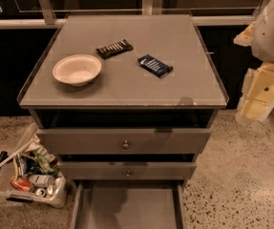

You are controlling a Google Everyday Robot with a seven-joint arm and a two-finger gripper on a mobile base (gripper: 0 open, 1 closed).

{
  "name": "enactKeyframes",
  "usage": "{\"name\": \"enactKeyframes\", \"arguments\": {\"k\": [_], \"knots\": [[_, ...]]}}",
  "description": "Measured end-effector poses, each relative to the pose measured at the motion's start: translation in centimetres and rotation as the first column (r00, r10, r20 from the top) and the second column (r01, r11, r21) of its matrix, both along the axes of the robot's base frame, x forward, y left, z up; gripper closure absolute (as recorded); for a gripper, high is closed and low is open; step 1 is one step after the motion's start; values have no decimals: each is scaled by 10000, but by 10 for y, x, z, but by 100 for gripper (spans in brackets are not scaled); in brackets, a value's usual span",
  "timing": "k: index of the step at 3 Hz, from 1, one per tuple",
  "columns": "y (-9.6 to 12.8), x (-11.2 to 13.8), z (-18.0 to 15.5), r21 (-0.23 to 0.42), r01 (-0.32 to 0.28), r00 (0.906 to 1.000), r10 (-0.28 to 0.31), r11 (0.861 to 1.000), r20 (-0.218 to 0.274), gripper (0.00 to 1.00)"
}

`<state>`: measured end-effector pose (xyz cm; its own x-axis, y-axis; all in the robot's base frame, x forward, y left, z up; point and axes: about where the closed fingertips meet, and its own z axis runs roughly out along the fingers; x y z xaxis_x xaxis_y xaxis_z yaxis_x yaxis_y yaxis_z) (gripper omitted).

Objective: Place rxbar blueberry into bottom drawer

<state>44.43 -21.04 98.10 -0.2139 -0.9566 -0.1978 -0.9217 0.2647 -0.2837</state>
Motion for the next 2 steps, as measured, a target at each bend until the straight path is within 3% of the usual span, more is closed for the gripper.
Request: {"name": "enactKeyframes", "arguments": {"k": [1,2], "knots": [[16,12,8,37,-143,9977,140,9999,662,0],[27,28,16,689,-439,9917,352,9967,1233,0]]}}
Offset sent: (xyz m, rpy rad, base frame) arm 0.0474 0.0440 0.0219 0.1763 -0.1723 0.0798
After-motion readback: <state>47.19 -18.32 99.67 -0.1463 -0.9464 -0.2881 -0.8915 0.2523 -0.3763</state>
